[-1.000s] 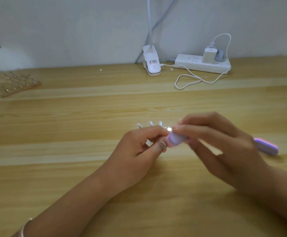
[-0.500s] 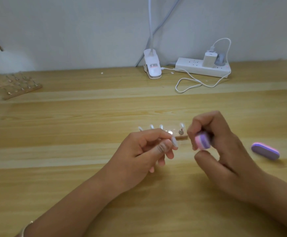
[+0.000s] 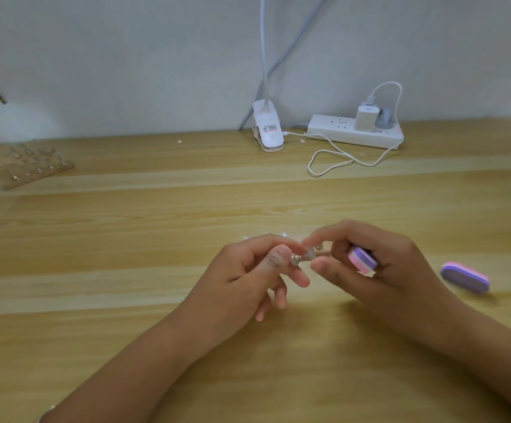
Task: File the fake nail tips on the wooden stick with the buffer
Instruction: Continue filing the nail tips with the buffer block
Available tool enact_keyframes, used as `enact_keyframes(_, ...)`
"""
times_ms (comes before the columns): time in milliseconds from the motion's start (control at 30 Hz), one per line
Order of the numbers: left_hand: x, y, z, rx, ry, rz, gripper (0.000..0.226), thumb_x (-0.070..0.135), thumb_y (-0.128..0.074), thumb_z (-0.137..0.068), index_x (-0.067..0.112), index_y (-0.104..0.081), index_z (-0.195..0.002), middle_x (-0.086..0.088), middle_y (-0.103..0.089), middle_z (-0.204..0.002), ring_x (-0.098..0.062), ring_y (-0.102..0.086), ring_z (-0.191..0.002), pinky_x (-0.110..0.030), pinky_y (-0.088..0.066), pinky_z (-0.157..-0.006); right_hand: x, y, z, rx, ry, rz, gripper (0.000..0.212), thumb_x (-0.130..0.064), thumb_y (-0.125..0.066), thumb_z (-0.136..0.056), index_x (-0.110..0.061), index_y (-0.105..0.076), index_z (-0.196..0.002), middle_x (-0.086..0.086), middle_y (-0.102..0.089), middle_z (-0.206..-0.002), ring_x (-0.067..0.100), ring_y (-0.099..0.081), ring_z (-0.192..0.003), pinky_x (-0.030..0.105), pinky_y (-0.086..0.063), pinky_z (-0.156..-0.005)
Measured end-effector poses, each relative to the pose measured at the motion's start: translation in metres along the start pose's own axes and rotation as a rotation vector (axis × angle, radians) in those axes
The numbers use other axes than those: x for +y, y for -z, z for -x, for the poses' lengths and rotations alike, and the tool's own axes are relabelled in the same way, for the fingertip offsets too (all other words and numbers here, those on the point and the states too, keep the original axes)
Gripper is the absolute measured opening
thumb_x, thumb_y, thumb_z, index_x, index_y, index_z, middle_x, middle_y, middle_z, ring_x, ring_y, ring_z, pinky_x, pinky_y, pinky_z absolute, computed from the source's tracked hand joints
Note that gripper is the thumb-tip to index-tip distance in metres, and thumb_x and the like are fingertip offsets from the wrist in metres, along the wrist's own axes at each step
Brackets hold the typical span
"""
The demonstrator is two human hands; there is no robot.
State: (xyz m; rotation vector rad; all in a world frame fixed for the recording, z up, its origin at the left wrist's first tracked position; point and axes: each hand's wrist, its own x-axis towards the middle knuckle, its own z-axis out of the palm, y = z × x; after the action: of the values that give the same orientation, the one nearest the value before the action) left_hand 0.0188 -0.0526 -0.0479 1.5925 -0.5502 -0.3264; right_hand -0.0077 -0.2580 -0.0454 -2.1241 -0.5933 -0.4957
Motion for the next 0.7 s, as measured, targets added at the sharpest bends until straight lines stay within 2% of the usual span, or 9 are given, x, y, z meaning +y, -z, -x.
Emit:
enact_keyframes(67, 0.001, 0.000, -0.001, 0.076, 0.011, 0.006, 0.023, 0.034, -0.054, -0.095, 0.019, -0.070, -0.099, -0.003, -0.068, -0.075, -0.013, -0.055, -0.056, -0.021, -0.039, -0.040, 0.001, 0.003, -0.004, 0.043, -0.026, 0.016, 0.016, -0.033, -0.071, -0.086, -0.031, -0.070, -0.101, -0.023, -0.052, -0.069, 0.000, -0.052, -0.063, 0.005, -0.036, -0.065)
enact_keyframes(167, 0.002, 0.009, -0.005, 0.350, -0.035, -0.006, 0.019, 0.034, -0.066, -0.085, 0.015, -0.070, -0.086, 0.008, -0.057, -0.060, -0.004, -0.048, -0.052, -0.012, -0.037, -0.047, 0.007, 0.017, -0.015, 0.113, -0.084, 0.014, 0.021, -0.044, -0.076, -0.079, -0.030, -0.073, -0.095, -0.014, -0.046, -0.059, 0.002, -0.046, -0.054, 0.008, -0.036, -0.061)
enact_keyframes(267, 0.001, 0.027, -0.008, 0.548, -0.093, -0.320, 0.012, 0.035, -0.063, -0.079, 0.024, -0.066, -0.077, 0.015, -0.049, -0.056, -0.001, -0.042, -0.051, -0.014, -0.035, -0.050, 0.014, 0.031, -0.028, 0.127, -0.179, -0.021, 0.025, -0.047, -0.071, -0.074, -0.028, -0.077, -0.090, -0.003, -0.041, -0.053, 0.010, -0.040, -0.050, 0.023, -0.043, -0.055)
enact_keyframes(333, -0.002, 0.033, -0.008, 0.564, -0.023, -0.544, 0.011, 0.040, -0.061, -0.074, 0.029, -0.064, -0.076, 0.014, -0.049, -0.057, -0.005, -0.043, -0.052, -0.025, -0.038, -0.053, 0.017, 0.035, -0.033, 0.074, -0.230, -0.035, 0.027, -0.050, -0.071, -0.072, -0.029, -0.078, -0.089, 0.003, -0.040, -0.053, 0.019, -0.038, -0.051, 0.034, -0.044, -0.056)
enact_keyframes(433, -0.003, 0.034, -0.007, 0.525, 0.094, -0.726, 0.018, 0.051, -0.064, -0.073, 0.034, -0.061, -0.080, 0.015, -0.053, -0.065, -0.005, -0.049, -0.061, -0.026, -0.036, -0.055, 0.015, 0.032, -0.038, -0.076, -0.199, 0.000, 0.027, -0.053, -0.070, -0.071, -0.032, -0.077, -0.087, -0.009, -0.042, -0.049, 0.008, -0.035, -0.049, 0.021, -0.033, -0.051)
enact_keyframes(500, -0.002, 0.033, -0.005, 0.486, 0.120, -0.836, 0.028, 0.063, -0.062, -0.072, 0.040, -0.057, -0.086, 0.015, -0.054, -0.073, 0.002, -0.050, -0.074, -0.024, -0.032, -0.054, 0.014, 0.026, -0.042, -0.162, -0.161, 0.041, 0.024, -0.047, -0.072, -0.074, -0.028, -0.077, -0.088, -0.017, -0.051, -0.049, 0.007, -0.044, -0.048, 0.012, -0.033, -0.053)
enact_keyframes(567, 0.000, 0.030, -0.002, 0.437, 0.119, -0.923, 0.040, 0.075, -0.051, -0.065, 0.045, -0.052, -0.092, 0.017, -0.052, -0.079, 0.008, -0.048, -0.081, -0.022, -0.030, -0.056, 0.016, 0.019, -0.047, -0.191, -0.160, 0.057, 0.015, -0.034, -0.078, -0.078, -0.023, -0.077, -0.088, -0.022, -0.055, -0.050, 0.003, -0.054, -0.051, 0.007, -0.036, -0.057)
enact_keyframes(633, 0.001, 0.028, -0.002, 0.408, 0.101, -0.997, 0.044, 0.075, -0.047, -0.063, 0.046, -0.049, -0.096, 0.019, -0.049, -0.082, 0.009, -0.047, -0.080, -0.019, -0.028, -0.057, 0.019, 0.013, -0.050, -0.183, -0.186, 0.058, 0.010, -0.024, -0.082, -0.079, -0.021, -0.078, -0.087, -0.019, -0.058, -0.050, 0.001, -0.056, -0.051, 0.006, -0.037, -0.058)
enact_keyframes(700, 0.001, 0.027, -0.003, 0.393, 0.091, -1.048, 0.041, 0.071, -0.049, -0.066, 0.046, -0.051, -0.098, 0.019, -0.047, -0.082, 0.006, -0.045, -0.078, -0.017, -0.027, -0.057, 0.022, 0.009, -0.051, -0.184, -0.222, 0.053, 0.010, -0.024, -0.084, -0.078, -0.022, -0.078, -0.086, -0.006, -0.061, -0.052, 0.003, -0.053, -0.049, 0.011, -0.039, -0.057)
